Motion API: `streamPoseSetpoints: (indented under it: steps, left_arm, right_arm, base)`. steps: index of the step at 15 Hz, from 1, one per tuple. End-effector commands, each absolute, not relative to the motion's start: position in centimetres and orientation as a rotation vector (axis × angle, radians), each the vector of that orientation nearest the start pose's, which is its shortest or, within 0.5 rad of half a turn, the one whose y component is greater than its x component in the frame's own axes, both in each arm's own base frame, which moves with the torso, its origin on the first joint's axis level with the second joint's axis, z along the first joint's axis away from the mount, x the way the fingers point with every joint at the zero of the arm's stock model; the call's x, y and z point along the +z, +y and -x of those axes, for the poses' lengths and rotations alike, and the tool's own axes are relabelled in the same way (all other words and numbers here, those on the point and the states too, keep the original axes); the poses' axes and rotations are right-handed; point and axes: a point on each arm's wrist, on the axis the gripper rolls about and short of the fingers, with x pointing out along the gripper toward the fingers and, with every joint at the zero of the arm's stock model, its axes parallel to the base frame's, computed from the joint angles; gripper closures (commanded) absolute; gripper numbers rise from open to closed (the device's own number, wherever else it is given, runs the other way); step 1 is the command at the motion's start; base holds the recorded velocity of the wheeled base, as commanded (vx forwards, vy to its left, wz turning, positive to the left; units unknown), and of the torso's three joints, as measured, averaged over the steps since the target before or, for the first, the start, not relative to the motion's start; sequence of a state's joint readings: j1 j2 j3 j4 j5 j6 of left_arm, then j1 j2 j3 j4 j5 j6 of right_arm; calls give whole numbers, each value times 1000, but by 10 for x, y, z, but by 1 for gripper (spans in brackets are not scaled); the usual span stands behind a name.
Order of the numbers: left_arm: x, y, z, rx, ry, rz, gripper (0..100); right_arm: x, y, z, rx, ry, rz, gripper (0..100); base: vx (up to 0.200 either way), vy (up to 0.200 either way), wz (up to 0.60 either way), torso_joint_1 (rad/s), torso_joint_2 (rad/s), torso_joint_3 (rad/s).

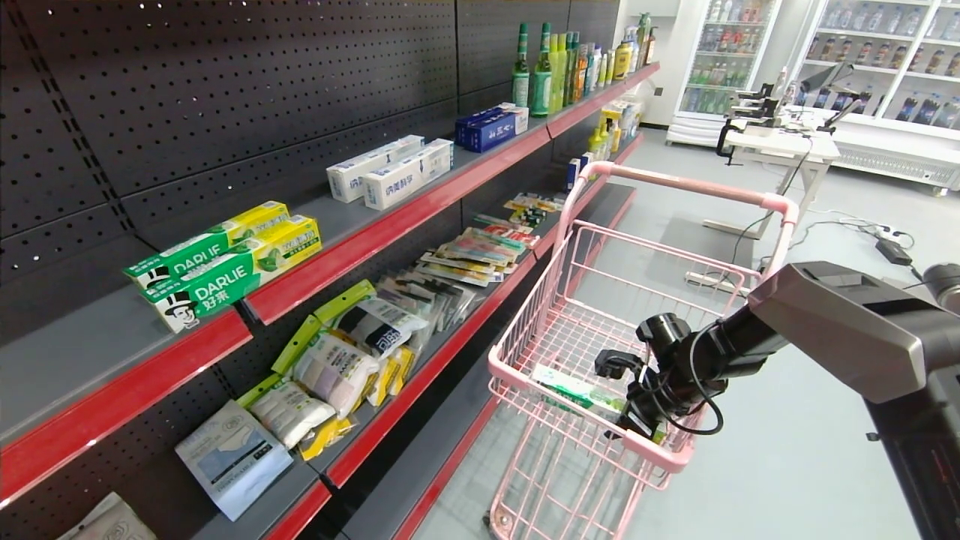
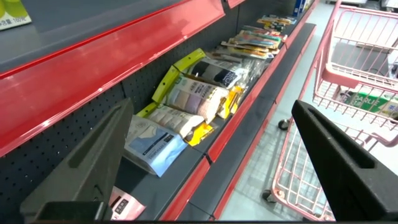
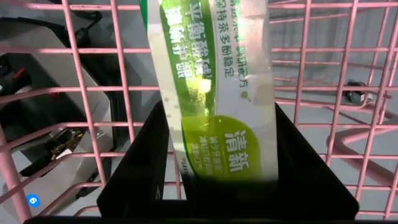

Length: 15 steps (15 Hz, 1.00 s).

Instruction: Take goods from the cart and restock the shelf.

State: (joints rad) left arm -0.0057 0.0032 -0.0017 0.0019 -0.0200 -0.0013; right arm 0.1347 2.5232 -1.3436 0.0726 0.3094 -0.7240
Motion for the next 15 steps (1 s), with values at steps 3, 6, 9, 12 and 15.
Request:
streamPoseSetpoints:
  steps: [3, 6, 9, 12, 15]
  left_arm:
    - [76, 0, 23, -26, 6, 2, 0]
    - [76, 0, 23, -28, 6, 2, 0]
    - [76, 0, 23, -28, 6, 2, 0]
    - [76, 0, 23, -28, 6, 2, 0]
    - [76, 0, 23, -28, 6, 2, 0]
  right_arm:
    - [-33, 64, -416, 778, 997, 468, 100]
    - [-28, 62, -416, 755, 1000, 440, 100]
    - [-32, 64, -409, 767, 1026, 438, 100]
    - [-40, 68, -406, 791, 1030, 484, 100]
    - [-50, 67, -410, 754, 991, 538, 100]
  base:
    - [0, 0, 0, 0, 0, 0]
    - [0, 0, 0, 0, 0, 0]
    - [0, 0, 0, 0, 0, 0]
    - [0, 0, 0, 0, 0, 0]
    - [0, 0, 0, 0, 0, 0]
